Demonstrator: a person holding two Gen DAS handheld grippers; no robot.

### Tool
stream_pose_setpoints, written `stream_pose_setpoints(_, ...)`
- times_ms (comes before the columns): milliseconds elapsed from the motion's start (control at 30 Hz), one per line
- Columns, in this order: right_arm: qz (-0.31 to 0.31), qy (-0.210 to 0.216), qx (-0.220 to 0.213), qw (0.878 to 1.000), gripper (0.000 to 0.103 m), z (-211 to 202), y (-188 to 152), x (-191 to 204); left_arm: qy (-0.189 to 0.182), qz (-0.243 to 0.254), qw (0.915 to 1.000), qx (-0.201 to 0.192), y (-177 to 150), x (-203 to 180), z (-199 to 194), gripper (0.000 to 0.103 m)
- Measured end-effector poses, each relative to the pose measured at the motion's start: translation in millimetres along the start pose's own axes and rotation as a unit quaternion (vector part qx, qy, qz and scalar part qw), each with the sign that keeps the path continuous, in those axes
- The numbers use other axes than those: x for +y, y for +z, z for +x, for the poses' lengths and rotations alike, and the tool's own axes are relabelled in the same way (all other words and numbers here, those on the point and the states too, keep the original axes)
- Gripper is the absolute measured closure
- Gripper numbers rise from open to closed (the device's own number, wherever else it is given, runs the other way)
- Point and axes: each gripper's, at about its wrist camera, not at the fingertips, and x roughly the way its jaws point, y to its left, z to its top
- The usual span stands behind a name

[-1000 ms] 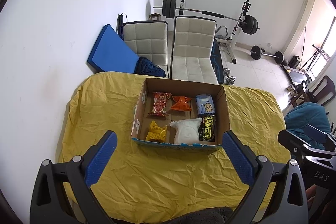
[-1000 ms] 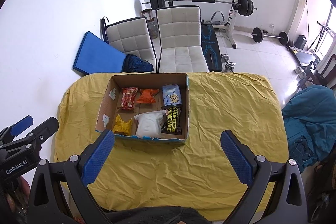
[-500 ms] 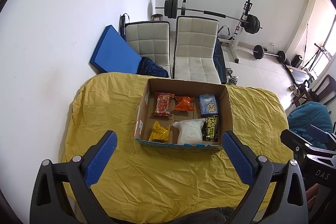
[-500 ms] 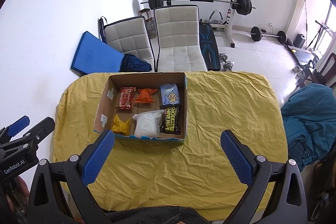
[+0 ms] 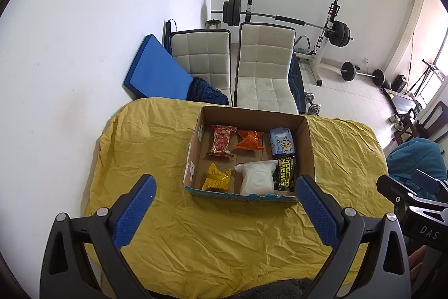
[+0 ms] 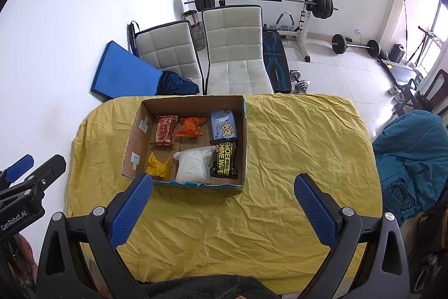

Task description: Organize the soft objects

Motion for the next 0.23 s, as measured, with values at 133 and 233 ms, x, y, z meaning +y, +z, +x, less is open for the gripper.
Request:
stream_pose_setpoints(133,-0.001,0.000,0.000,1.000,0.000,-0.2,0.3,-0.2,0.004,0.003,1.0000,-0.006,-1.4,0.0,-2.0,0.001)
stream_pose_setpoints(233,0.002,-0.002,-0.001,1.000,0.000,0.4,1.3,-1.3,0.007,0.007,0.9999,-0.012,-1.0,-0.4,-4.4,0.001)
